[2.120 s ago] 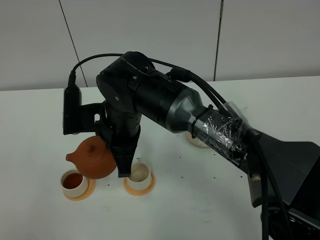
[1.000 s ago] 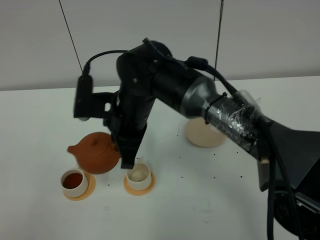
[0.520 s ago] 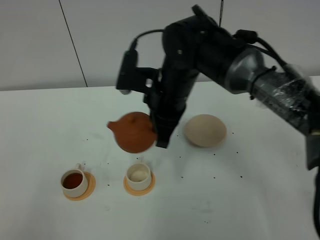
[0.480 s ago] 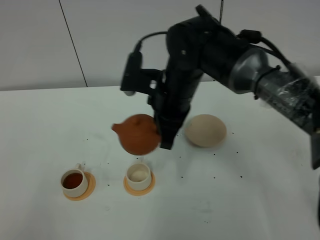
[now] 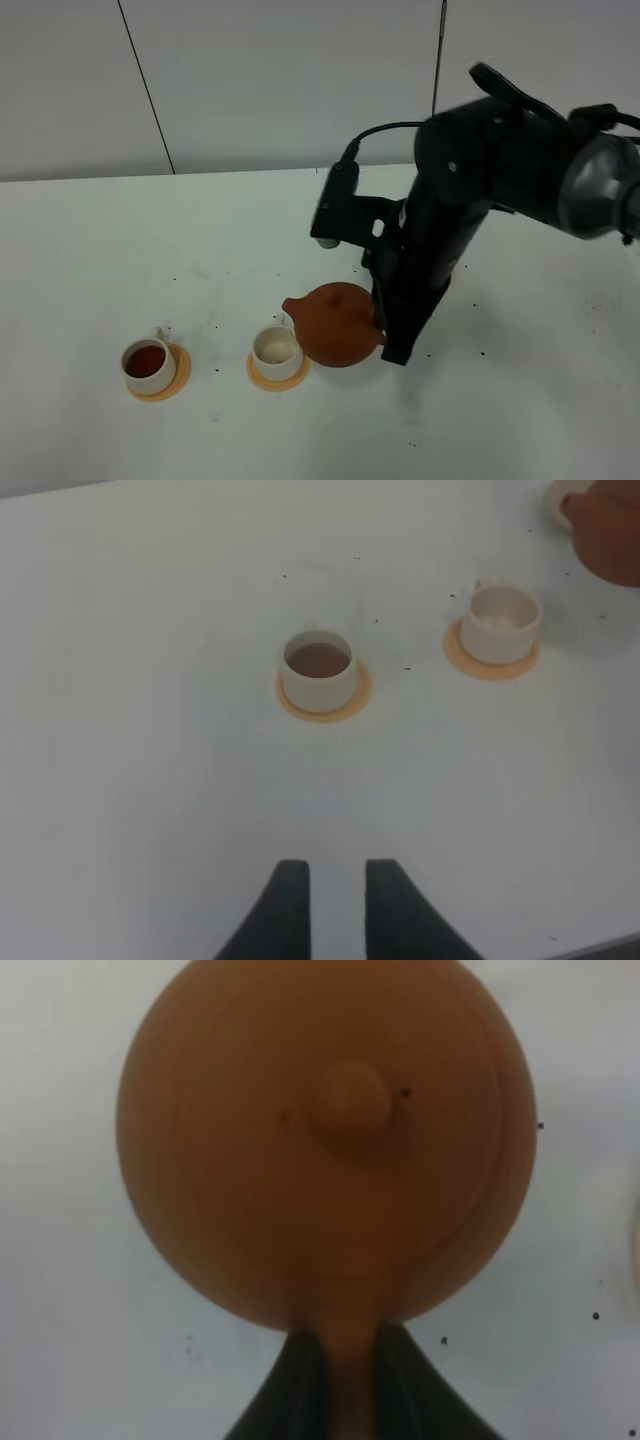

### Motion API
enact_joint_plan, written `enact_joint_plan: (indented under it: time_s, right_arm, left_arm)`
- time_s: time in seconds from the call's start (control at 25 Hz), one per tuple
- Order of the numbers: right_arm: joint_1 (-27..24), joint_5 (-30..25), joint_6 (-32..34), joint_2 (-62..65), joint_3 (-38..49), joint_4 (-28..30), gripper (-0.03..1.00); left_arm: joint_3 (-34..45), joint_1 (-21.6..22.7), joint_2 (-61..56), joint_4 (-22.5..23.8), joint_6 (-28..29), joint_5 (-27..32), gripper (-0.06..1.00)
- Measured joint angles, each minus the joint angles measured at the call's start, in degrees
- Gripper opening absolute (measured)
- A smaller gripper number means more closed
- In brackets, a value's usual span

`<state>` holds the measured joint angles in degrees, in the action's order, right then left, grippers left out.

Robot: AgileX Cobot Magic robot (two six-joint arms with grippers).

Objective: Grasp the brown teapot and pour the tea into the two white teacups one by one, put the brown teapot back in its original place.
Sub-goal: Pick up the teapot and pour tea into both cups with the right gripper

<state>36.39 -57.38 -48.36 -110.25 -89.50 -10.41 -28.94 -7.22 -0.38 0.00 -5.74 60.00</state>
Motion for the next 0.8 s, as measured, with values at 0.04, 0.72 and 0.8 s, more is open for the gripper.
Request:
enact_joint_plan:
  time_s: [0.04,0.72,0.8]
  right_arm:
    - [0.0,1.2,0.0,0.4,1.2,-0.2,0.10]
    - [0.5,10.6,0.0,0.6,9.3,-1.5,0.10]
    - [0.5,11.3,0.0,0.6,9.3,-1.3,0.10]
  left_arm:
    - [0.0,0.0,0.0,0.0,0.0,0.0,0.21]
    - [0.0,0.0,0.0,0.0,0.0,0.0,0.21]
    - [0.0,0.0,0.0,0.0,0.0,0.0,0.21]
